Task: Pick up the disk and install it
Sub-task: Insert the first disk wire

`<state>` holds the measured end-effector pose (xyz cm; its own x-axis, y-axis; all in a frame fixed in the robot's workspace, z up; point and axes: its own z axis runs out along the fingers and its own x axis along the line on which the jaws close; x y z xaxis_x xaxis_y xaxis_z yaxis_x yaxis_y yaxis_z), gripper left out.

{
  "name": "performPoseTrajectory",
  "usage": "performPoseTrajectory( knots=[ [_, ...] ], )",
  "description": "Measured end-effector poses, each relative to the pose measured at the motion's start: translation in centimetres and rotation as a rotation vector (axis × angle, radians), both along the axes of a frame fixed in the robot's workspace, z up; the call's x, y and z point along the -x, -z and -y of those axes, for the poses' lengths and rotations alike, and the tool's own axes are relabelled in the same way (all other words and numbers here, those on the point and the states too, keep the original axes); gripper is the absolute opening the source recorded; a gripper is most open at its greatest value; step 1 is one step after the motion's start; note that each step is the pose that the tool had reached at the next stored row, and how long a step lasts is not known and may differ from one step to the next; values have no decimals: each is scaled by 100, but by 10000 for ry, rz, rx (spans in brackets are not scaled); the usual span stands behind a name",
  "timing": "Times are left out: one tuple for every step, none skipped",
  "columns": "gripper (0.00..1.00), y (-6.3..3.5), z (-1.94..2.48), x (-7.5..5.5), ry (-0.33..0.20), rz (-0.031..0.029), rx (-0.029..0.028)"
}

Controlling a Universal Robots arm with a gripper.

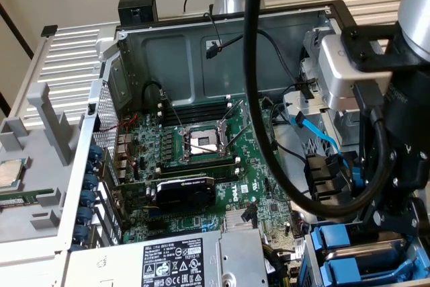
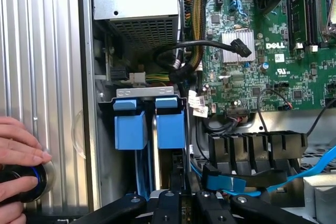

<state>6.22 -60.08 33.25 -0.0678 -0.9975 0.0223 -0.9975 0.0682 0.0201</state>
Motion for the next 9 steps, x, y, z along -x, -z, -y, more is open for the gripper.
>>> performPoseTrajectory(
  knots=[
    [17, 1, 0, 0, 0, 0, 1],
    [17, 1, 0, 0, 0, 0, 2],
    [17, 1, 0, 0, -1, 0, 1],
    [17, 2, 0, 0, 0, 0, 0],
    [17, 3, 0, 0, 0, 1, -2],
    [17, 3, 0, 0, -1, 1, -2],
    [17, 3, 0, 1, 0, 1, -2],
    [17, 3, 0, 2, 0, 1, -5],
    [17, -2, 0, 2, 0, 2, -8]
  ],
)
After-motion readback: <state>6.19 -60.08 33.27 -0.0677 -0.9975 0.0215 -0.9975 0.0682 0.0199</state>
